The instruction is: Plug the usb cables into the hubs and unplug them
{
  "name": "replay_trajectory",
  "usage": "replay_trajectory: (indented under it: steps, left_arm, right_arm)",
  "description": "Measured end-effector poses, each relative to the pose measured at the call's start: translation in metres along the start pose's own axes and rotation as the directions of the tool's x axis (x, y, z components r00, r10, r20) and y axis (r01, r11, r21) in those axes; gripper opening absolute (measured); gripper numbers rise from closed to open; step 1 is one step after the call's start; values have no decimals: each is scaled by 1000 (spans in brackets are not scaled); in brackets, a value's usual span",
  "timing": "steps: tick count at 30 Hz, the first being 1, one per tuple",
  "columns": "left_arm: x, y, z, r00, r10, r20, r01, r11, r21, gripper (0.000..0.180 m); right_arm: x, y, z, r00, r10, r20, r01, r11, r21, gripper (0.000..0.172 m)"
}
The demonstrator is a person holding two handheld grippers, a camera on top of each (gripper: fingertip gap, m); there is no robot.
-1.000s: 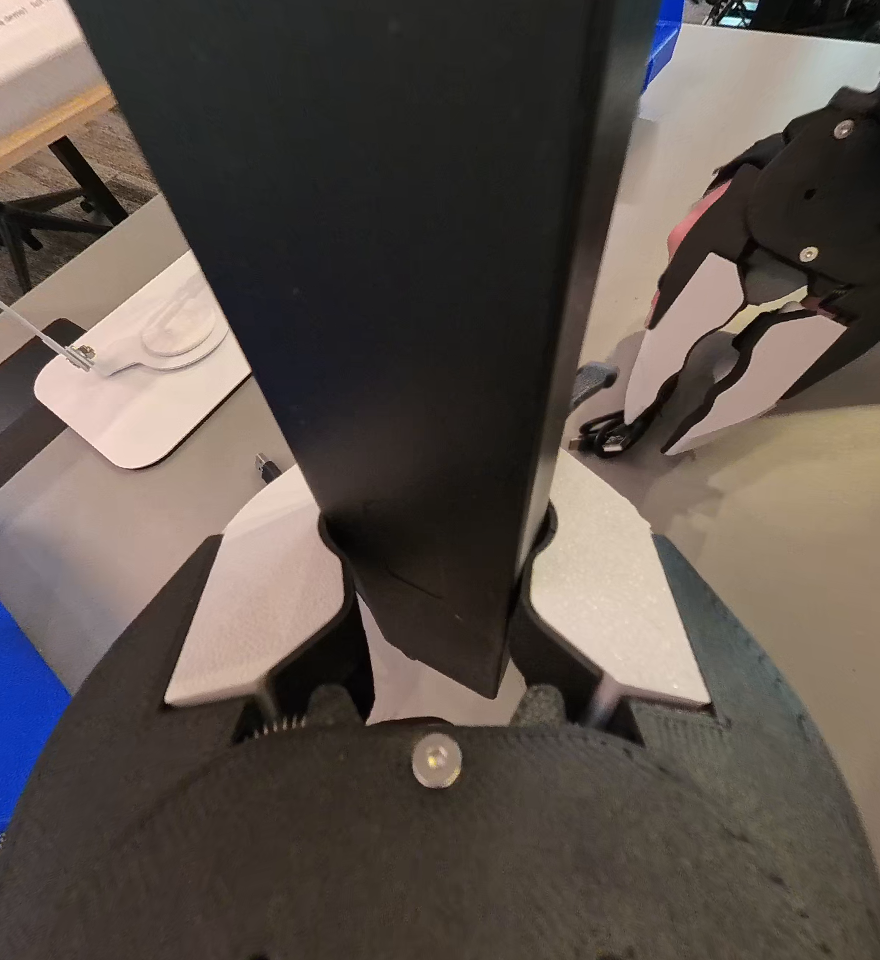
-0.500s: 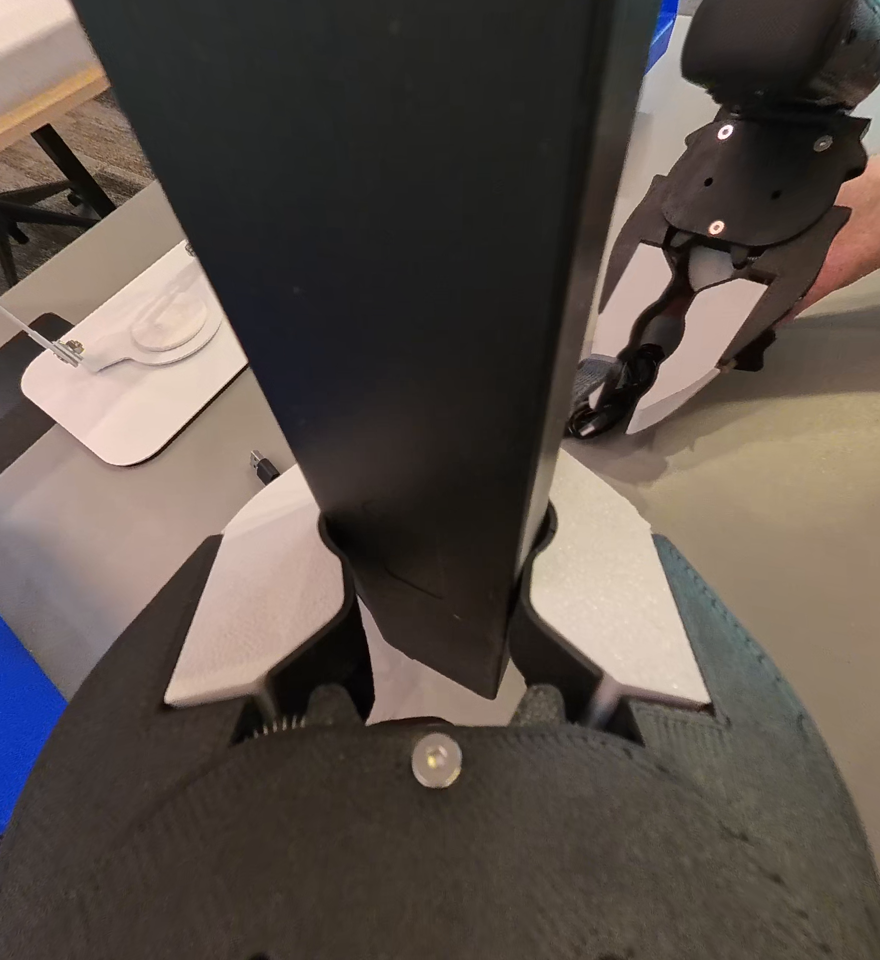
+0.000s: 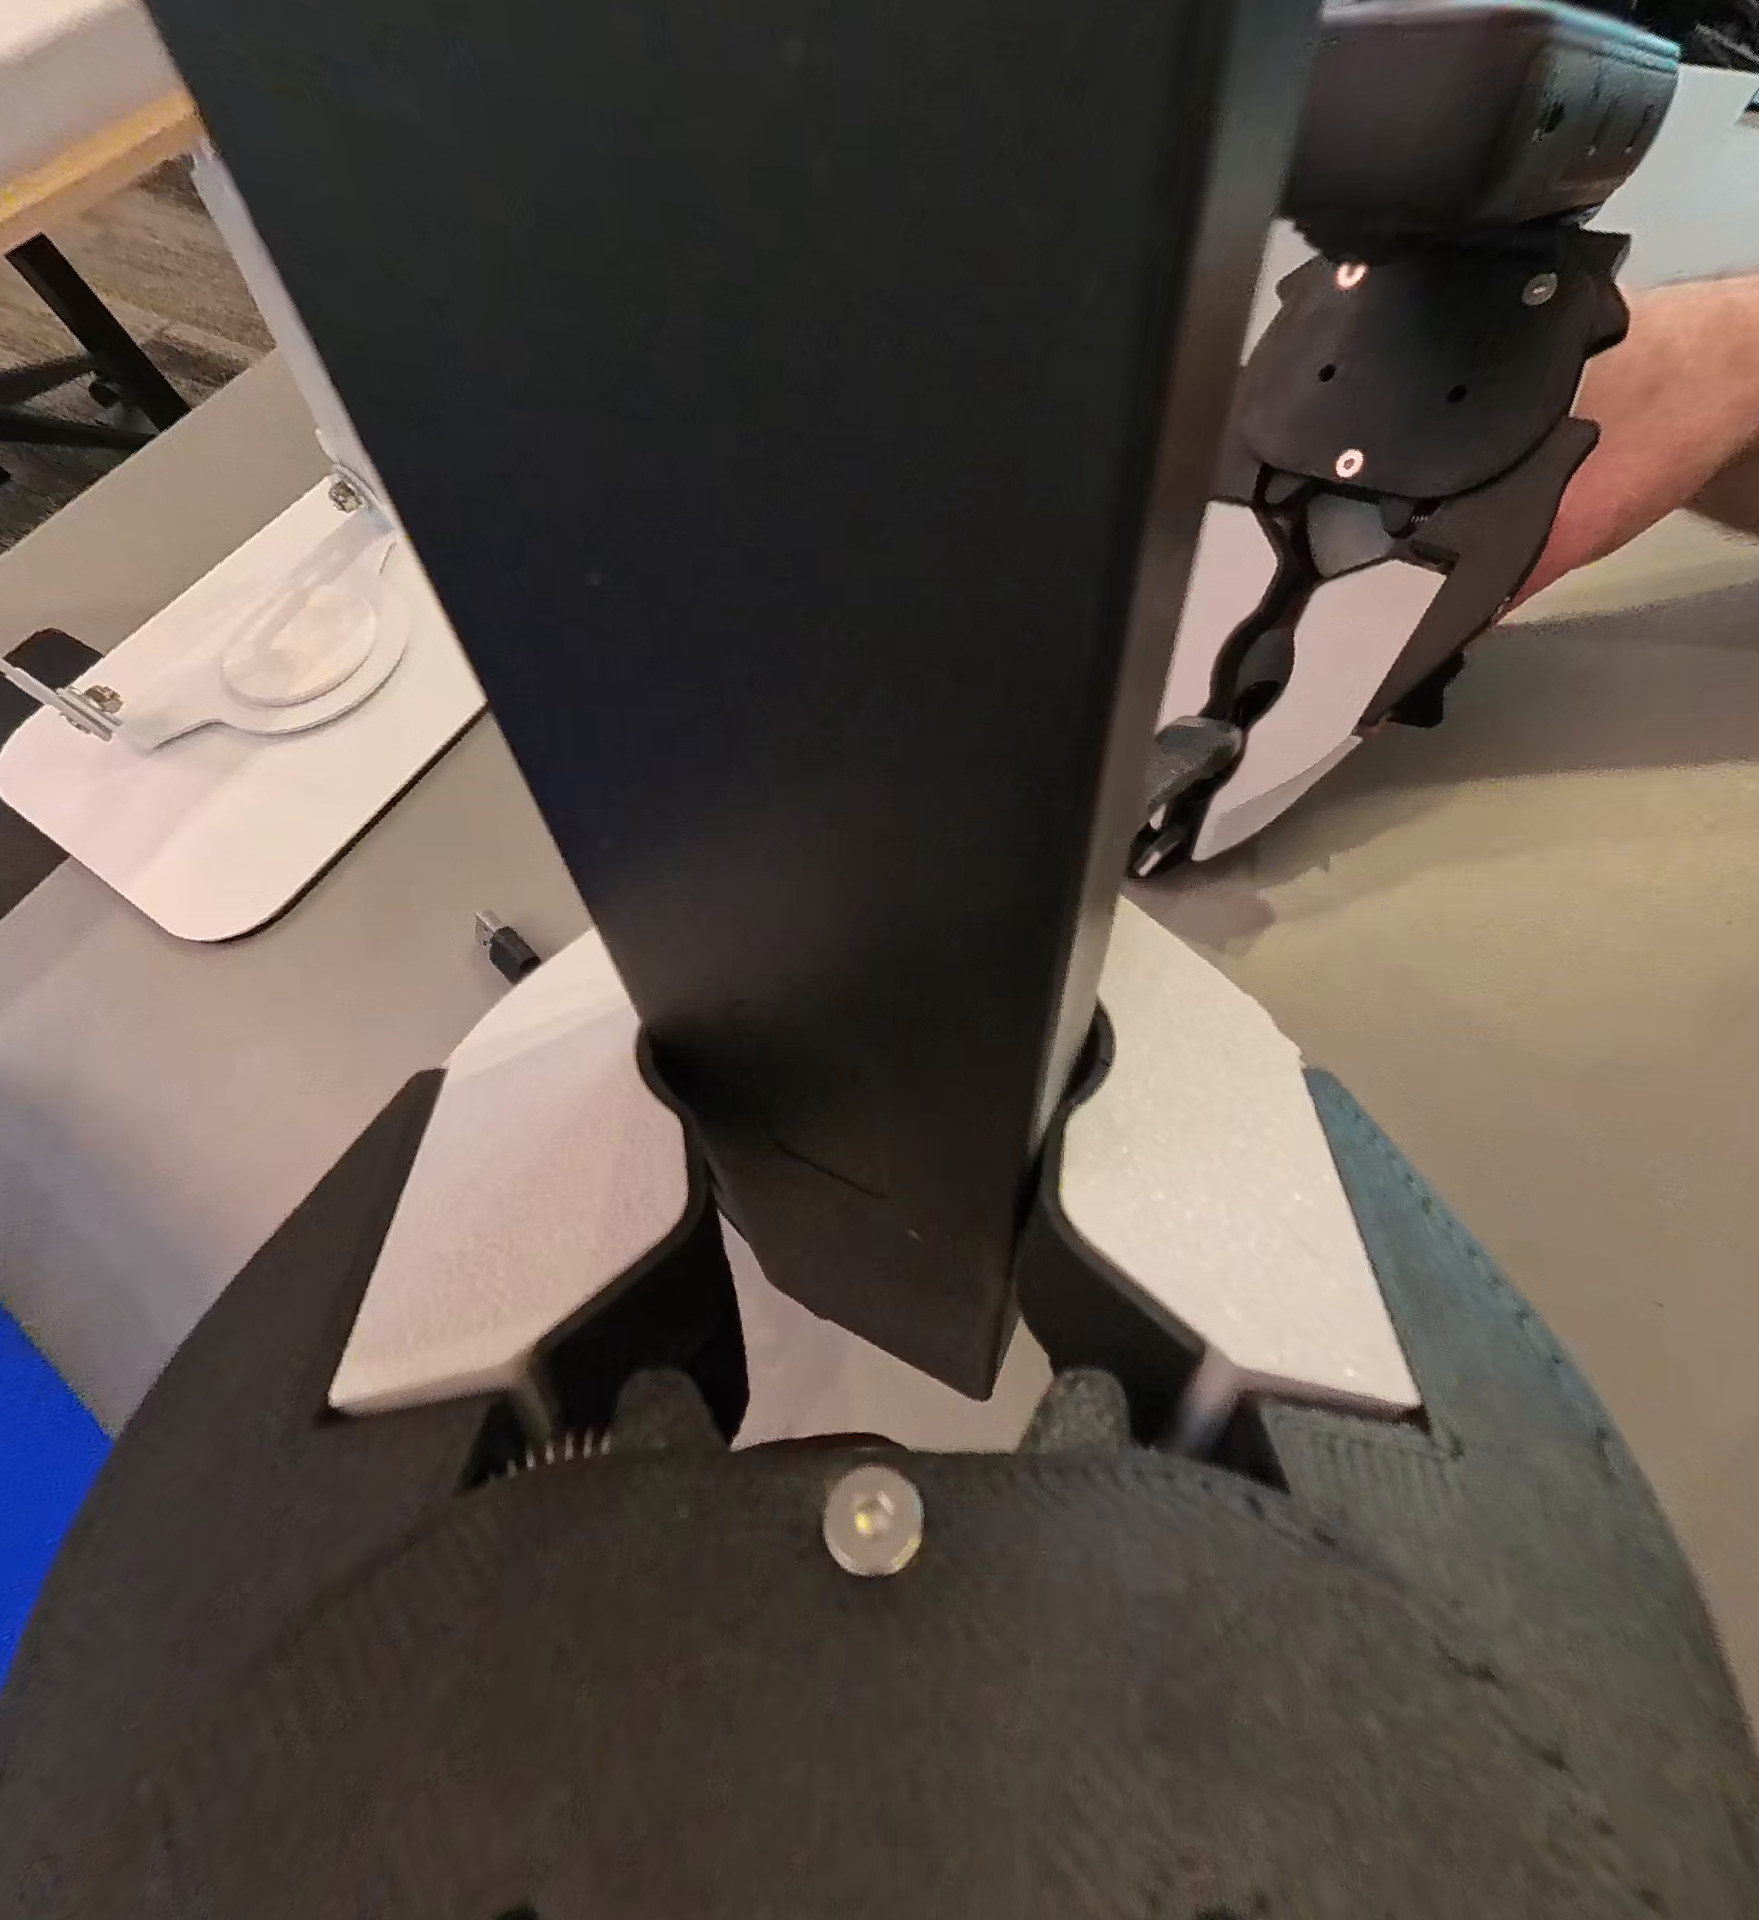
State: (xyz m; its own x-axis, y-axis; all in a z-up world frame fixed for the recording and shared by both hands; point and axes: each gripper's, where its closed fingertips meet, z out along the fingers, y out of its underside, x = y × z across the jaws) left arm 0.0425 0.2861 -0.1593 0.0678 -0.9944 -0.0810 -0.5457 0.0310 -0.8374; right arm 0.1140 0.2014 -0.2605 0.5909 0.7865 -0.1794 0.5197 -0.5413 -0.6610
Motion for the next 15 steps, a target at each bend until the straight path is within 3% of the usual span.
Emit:
replay_trajectory:
  steps: [1, 8, 15]
  left_arm:
    - [0, 1, 1, 1000, 1, -1, -1, 1000, -4, 70]
    - [2, 6, 6, 999, -45, -25, 44, 999, -23, 70]
    - [11, 11, 13, 988, -129, -87, 124, 990, -63, 70]
  right_arm:
    - [1, -1, -1, 1000, -4, -2, 4, 1000, 13, 10]
    - [7, -17, -29, 963, -180, -201, 188, 982, 22, 8]
    - [9, -37, -51, 820, -400, -409, 405, 911, -79, 8]
